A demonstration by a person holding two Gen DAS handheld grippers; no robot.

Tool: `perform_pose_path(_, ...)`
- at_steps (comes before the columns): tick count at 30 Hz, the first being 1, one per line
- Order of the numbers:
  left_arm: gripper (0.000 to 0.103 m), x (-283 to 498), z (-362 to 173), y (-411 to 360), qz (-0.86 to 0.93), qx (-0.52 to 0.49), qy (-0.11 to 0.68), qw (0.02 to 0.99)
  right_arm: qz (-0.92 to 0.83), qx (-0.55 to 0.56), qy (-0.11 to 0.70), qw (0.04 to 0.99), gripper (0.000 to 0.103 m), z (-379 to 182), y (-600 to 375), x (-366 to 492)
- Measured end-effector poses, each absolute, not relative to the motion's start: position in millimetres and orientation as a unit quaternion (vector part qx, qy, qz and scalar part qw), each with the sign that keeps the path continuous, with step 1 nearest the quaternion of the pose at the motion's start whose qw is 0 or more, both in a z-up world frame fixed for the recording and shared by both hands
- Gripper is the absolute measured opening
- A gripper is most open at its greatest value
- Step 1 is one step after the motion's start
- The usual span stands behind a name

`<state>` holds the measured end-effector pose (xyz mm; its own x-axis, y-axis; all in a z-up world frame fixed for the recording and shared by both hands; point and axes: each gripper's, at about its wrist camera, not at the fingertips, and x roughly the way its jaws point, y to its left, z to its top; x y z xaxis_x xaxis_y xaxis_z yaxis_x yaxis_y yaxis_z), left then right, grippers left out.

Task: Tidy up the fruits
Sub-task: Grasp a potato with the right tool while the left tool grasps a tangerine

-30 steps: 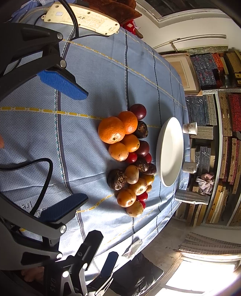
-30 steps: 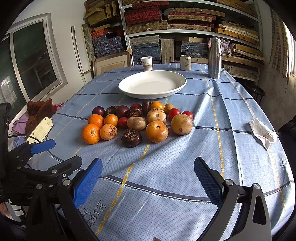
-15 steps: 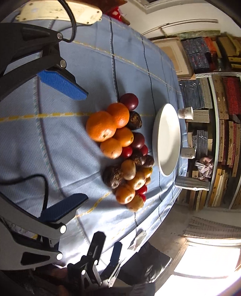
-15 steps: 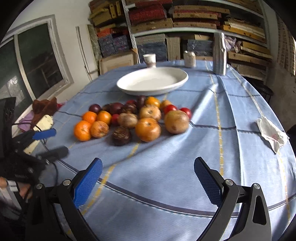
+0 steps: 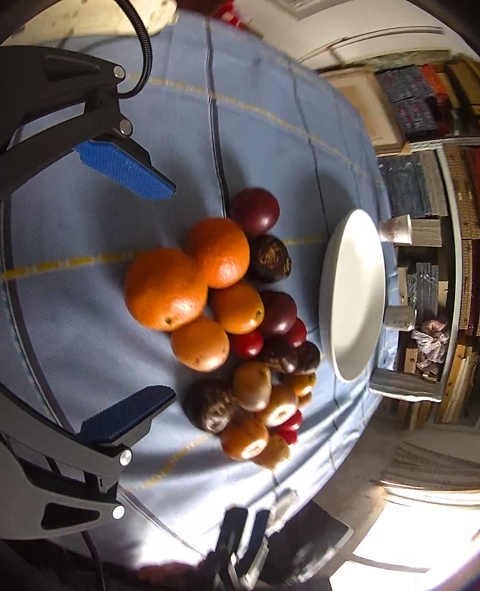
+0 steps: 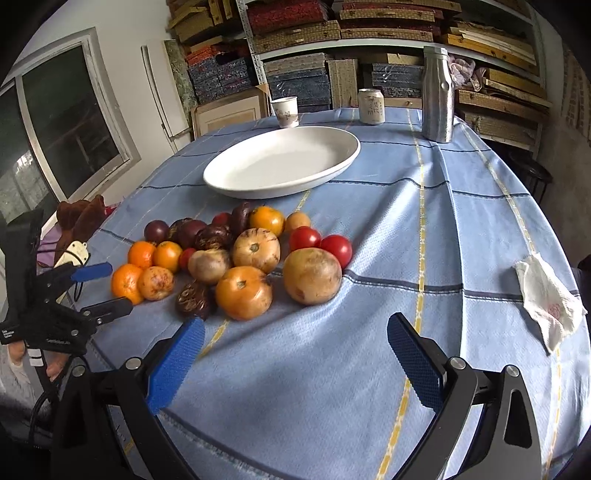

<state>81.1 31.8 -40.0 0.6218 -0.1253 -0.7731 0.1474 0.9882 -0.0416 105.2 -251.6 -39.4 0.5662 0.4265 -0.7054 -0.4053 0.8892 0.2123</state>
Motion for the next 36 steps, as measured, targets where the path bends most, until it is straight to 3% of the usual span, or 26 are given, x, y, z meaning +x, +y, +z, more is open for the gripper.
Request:
perform_pose_path(4,0.096,84.2,-42.0,32.3,-0.082,0.0,0.424,0.902,0.238,0.022,0.409,0.881,0.099,-45.4,-250.1,119.3)
perform_pose_path(6,0.076,85.3,-41.8,32.1,-0.089,-0.002,0.424,0.901,0.239,0.019,0.412,0.879,0.096,-46.5,-247.2,123.1)
perform_pose_path(8,0.067,88.0,-43.8,31.3,-0.093,-0.002,0.43,0.898,0.236,0.009,0.414,0.879,0.093,-48.4,-242.8,127.8)
perform_pose_path(11,0.063,89.7,-47.2,30.3,-0.097,-0.003,0.434,0.895,0.233,0.009,0.418,0.878,0.086,-49.8,-241.1,136.5)
perform_pose_path(15,0.06,88.6,-47.9,32.3,-0.097,-0.007,0.432,0.897,0.245,0.019,0.432,0.868,0.065,-55.2,-236.9,152.3)
perform_pose_path(18,0.057,86.1,-48.9,33.0,-0.092,-0.006,0.433,0.897,0.248,0.031,0.435,0.865,0.062,-58.4,-235.9,157.9)
perform_pose_path(22,0.056,82.7,-52.2,36.4,-0.087,-0.006,0.44,0.894,0.25,0.05,0.443,0.86,0.049,-64.2,-239.9,163.7)
perform_pose_path(26,0.056,83.2,-55.7,42.6,-0.083,-0.018,0.448,0.89,0.267,0.088,0.451,0.847,0.047,-71.3,-249.2,169.5)
perform_pose_path(30,0.045,80.7,-54.5,47.4,-0.072,-0.024,0.443,0.893,0.272,0.096,0.448,0.847,0.046,-72.6,-249.5,168.8)
perform_pose_path(36,0.045,75.6,-51.1,45.1,-0.067,-0.021,0.429,0.9,0.273,0.099,0.445,0.847,0.046,-73.3,-250.1,168.0)
